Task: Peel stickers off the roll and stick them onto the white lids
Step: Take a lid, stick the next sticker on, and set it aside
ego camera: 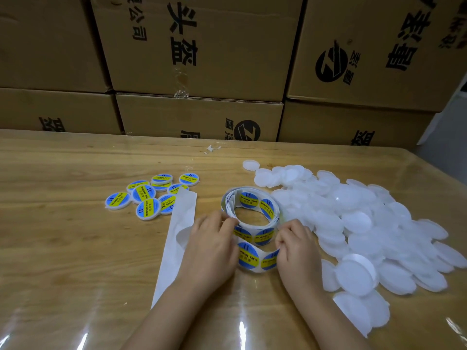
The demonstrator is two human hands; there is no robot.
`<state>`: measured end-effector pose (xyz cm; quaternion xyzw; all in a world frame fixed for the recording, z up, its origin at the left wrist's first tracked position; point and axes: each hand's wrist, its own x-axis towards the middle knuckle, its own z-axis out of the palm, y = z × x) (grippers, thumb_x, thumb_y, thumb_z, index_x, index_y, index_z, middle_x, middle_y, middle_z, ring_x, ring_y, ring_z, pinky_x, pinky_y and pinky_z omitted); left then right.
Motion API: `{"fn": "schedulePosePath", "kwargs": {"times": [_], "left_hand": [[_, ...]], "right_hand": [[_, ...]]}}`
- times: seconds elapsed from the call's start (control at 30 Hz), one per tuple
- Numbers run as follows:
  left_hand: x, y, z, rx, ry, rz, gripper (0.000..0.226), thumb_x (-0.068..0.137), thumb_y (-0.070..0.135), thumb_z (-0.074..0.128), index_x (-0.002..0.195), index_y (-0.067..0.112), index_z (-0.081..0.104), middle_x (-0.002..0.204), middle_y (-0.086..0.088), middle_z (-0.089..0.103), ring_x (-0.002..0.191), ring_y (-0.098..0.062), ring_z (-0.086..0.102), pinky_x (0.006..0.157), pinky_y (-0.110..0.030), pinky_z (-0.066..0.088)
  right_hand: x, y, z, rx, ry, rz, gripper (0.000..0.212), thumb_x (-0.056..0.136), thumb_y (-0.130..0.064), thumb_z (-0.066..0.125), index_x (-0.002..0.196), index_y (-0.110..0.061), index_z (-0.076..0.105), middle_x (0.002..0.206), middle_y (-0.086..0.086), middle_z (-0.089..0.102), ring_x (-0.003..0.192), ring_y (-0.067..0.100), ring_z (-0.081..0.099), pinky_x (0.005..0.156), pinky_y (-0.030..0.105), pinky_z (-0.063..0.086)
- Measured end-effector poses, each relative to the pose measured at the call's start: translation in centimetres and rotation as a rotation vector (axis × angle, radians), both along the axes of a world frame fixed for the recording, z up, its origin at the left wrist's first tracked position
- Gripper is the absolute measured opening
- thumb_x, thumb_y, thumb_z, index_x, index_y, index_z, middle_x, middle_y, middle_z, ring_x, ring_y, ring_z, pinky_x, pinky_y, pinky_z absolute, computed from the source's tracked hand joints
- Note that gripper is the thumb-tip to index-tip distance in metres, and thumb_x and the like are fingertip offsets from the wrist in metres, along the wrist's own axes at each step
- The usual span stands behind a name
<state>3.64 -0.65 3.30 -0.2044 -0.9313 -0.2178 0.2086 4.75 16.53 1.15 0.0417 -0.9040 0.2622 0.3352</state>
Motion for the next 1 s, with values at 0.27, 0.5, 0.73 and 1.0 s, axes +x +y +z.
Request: {"fn": "schedulePosePath", "kwargs": {"times": [0.27, 0.5, 0.73, 1.0], "left_hand": [[-0.4, -0.7, -0.1, -0.049, 0.093, -0.067, 0.016, 0.082, 0.022, 0.051, 0.071, 0.015, 0.060, 0.068, 0.002, 0.057, 0.068, -0.021, 0.055, 0.086, -0.030, 0.034], [0.2, 0.1, 0.4, 0.671, -0.378, -0.190, 0.013, 0.079, 0.023, 0.054, 0.066, 0.024, 0.057, 0.064, 0.014, 0.056, 0.063, 0.001, 0.048, 0.058, -0.011, 0.036], [-0.7, 1.0, -2.3, 0.677, -0.586, -0.086, 0.013, 0.087, 0.014, 0.060, 0.080, 0.024, 0.064, 0.065, 0.025, 0.060, 0.064, 0.008, 0.052, 0.060, -0.008, 0.039], [-1.2, 0.5, -2.7, 0.912, -0.655, -0.087, 0.015, 0.089, 0.011, 0.059, 0.080, 0.020, 0.067, 0.078, 0.004, 0.069, 0.071, 0.000, 0.060, 0.064, -0.013, 0.045]], "right_hand": [[-0.5, 0.3, -0.1, -0.319, -0.138, -0.228, 0.038, 0.080, 0.016, 0.042, 0.112, -0.002, 0.053, 0.120, 0.016, 0.043, 0.094, 0.038, 0.056, 0.069, 0.045, 0.048], [-0.7, 0.4, -0.6, 0.002, -0.472, -0.290, 0.048, 0.091, -0.013, 0.045, 0.139, -0.013, 0.038, 0.135, 0.009, 0.047, 0.128, 0.026, 0.039, 0.103, 0.033, 0.034], [-0.7, 0.7, -0.7, 0.118, -0.516, -0.352, 0.044, 0.093, -0.024, 0.046, 0.136, -0.022, 0.042, 0.153, 0.004, 0.025, 0.135, 0.026, 0.027, 0.104, 0.038, 0.027], [-0.6, 0.8, -1.0, 0.134, -0.504, -0.331, 0.033, 0.088, -0.022, 0.052, 0.120, -0.014, 0.055, 0.126, 0.011, 0.040, 0.117, 0.029, 0.043, 0.097, 0.037, 0.035]]}}
